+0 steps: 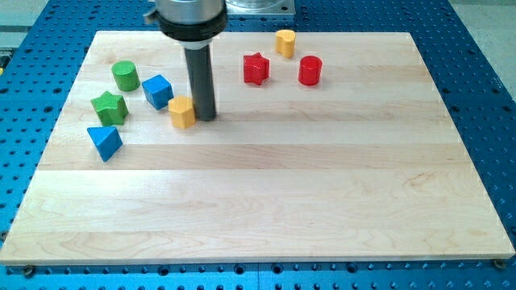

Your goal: Slide the red circle to the center

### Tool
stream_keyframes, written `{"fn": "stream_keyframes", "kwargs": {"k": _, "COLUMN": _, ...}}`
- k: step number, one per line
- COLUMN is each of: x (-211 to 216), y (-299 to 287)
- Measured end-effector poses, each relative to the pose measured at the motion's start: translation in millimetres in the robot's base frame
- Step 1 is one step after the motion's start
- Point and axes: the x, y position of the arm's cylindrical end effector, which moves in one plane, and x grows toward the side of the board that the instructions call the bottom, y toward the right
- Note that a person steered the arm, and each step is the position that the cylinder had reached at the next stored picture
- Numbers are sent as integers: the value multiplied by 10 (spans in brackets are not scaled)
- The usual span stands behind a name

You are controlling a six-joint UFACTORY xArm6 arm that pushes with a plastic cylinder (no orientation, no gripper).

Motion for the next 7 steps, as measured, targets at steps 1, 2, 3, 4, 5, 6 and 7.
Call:
{"fn": "stream_keyframes", "kwargs": {"k": 1, "x": 30, "y": -59}}
{"fn": "stream_keyframes", "kwargs": {"k": 2, "x": 3, "y": 749}}
{"fn": "stream_keyframes", "kwargs": {"k": 3, "x": -62, "y": 1830}}
{"fn": "stream_keyframes", "kwargs": {"k": 4, "x": -669, "y": 3095}}
{"fn": "stream_keyframes", "kwargs": {"k": 5, "x": -1307, "y": 3003}}
{"fn": "stream_keyframes", "kwargs": {"k": 6, "x": -1297, "y": 2144}}
{"fn": "stream_keyframes", "kwargs": {"k": 7, "x": -577, "y": 1687}}
